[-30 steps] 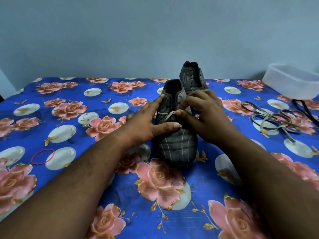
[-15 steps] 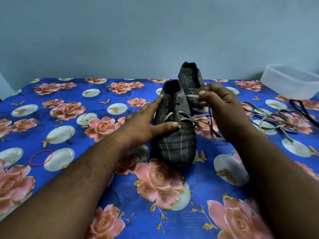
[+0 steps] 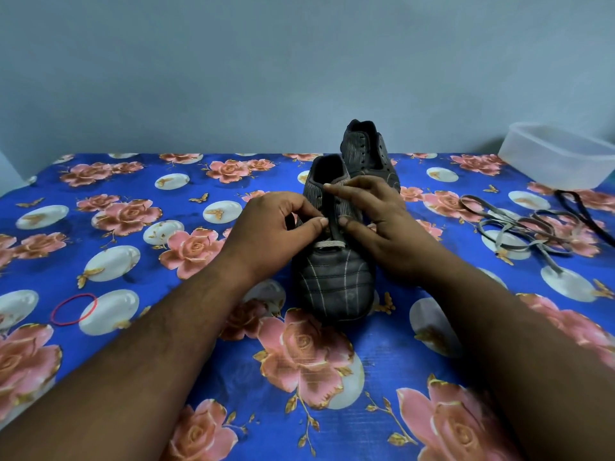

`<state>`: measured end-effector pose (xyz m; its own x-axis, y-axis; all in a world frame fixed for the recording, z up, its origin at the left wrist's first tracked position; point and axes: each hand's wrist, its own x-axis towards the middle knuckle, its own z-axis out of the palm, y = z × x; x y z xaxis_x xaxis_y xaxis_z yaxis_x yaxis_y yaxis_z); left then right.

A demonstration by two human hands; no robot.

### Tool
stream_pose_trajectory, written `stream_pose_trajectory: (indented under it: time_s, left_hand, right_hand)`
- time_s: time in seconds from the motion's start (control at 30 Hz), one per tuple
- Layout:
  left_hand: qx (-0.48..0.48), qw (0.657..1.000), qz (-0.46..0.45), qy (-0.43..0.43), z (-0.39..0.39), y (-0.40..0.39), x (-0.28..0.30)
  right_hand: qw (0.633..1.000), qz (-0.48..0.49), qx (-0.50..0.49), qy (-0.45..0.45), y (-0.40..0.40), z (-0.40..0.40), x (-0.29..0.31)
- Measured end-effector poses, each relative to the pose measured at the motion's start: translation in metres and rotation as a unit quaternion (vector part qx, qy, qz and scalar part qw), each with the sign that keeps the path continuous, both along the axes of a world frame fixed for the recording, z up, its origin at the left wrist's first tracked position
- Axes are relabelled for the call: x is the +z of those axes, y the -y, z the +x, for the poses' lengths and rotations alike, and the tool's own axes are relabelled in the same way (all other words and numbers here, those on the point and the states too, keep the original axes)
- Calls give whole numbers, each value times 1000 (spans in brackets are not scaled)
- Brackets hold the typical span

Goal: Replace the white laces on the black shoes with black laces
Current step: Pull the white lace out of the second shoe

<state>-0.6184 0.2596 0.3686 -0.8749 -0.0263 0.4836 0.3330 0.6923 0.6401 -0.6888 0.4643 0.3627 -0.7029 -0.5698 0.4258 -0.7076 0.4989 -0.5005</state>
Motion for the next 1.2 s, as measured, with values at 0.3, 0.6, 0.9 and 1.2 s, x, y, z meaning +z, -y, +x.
stream_pose_trajectory:
  time_s: [0.3,0.6,0.9,1.2]
  left_hand:
    - [20,992,41,115,-2,0,0]
    - [42,993,60,92,0,5,-1]
    - [1,1000,-15,8,-3,2,-4]
    - [175,974,-78,124,-5,20,-4]
  right_hand:
    - [1000,9,-5,10,3,2,-3]
    - [1000,9,-5,9,1,0,-4]
    - [1000,1,5,12,0,-2,-5]
    - [1000,2,3,15,0,-3,-6]
